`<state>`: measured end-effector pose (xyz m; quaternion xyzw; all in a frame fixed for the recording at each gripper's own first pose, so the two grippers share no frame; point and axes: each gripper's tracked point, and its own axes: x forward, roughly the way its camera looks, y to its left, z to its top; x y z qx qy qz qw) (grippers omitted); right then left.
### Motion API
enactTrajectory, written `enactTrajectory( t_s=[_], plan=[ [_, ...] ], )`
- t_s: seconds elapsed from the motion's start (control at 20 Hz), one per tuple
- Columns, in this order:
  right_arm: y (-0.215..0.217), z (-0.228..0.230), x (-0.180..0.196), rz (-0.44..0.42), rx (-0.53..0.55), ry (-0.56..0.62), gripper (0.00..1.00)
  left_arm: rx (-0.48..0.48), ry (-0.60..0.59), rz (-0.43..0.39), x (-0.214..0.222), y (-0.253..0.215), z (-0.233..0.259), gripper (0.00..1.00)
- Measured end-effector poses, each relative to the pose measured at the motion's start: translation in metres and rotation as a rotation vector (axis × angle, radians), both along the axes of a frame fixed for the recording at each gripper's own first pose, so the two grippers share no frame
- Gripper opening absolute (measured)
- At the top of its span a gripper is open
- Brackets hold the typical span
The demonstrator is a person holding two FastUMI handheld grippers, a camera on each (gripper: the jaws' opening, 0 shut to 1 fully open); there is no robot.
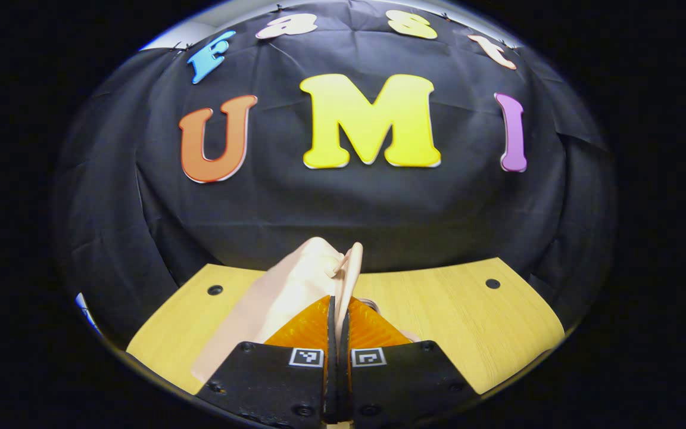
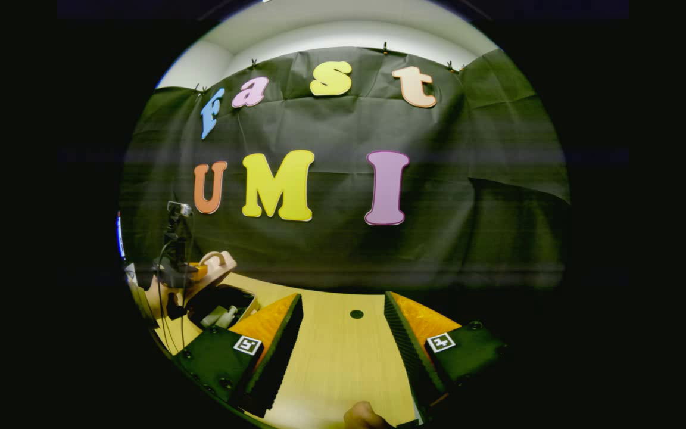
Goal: First open the suitcase, pack the skin care products into it, and then close the suitcase.
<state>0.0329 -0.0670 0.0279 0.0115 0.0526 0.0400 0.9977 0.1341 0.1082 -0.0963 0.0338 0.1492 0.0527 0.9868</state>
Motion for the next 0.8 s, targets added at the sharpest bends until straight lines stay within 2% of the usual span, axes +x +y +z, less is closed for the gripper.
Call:
enactTrajectory(
  t_s=[0.2, 0.45, 0.65, 0.8],
  plan=[
    [-0.032, -0.019, -0.002, -0.022, 0.021, 0.037, 0.80, 0.035, 0.109, -0.039, 0.014, -0.045, -0.056, 0.03],
    [-0.066, -0.042, -0.009, -0.075, 0.048, 0.082, 0.80, 0.109, 0.211, -0.010, 0.021, -0.058, -0.102, 0.04],
    [-0.074, -0.051, -0.016, -0.099, 0.075, 0.107, 0.80, 0.181, 0.274, -0.011, 0.012, -0.072, -0.125, 0.05],
    [-0.066, -0.050, -0.016, -0.106, 0.085, 0.109, 0.82, 0.105, 0.330, -0.081, 0.000, -0.093, -0.138, 0.30]
  ],
)
